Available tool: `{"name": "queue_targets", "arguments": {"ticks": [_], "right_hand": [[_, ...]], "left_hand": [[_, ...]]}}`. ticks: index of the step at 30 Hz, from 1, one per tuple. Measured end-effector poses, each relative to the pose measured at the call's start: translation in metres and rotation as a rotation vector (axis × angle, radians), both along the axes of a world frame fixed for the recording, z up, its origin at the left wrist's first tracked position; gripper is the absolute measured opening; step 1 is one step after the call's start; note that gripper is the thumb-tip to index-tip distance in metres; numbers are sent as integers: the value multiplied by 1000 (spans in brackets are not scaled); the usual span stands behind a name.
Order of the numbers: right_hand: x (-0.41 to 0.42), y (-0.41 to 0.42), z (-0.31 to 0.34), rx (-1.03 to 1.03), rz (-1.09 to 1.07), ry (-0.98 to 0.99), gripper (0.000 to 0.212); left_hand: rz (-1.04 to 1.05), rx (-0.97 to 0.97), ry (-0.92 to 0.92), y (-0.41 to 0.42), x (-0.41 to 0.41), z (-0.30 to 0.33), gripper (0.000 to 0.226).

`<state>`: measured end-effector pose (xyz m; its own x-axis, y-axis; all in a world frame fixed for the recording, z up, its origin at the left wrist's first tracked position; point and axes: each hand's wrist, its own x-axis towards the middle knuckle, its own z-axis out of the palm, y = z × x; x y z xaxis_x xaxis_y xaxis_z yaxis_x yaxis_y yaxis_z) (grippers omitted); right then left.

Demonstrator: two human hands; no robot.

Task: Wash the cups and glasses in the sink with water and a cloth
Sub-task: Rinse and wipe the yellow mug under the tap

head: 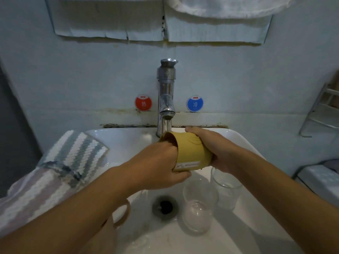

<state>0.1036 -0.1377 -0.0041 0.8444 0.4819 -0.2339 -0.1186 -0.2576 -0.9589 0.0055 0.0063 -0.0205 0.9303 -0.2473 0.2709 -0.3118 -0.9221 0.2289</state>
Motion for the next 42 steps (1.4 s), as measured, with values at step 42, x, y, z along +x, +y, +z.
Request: {"name": "queue_targets", "arguments": {"ticks": [42], "right_hand": [[0,-17,17,-28,179,54,47]], "left_hand": [[3,254,-230,0,1,4,60]]}}
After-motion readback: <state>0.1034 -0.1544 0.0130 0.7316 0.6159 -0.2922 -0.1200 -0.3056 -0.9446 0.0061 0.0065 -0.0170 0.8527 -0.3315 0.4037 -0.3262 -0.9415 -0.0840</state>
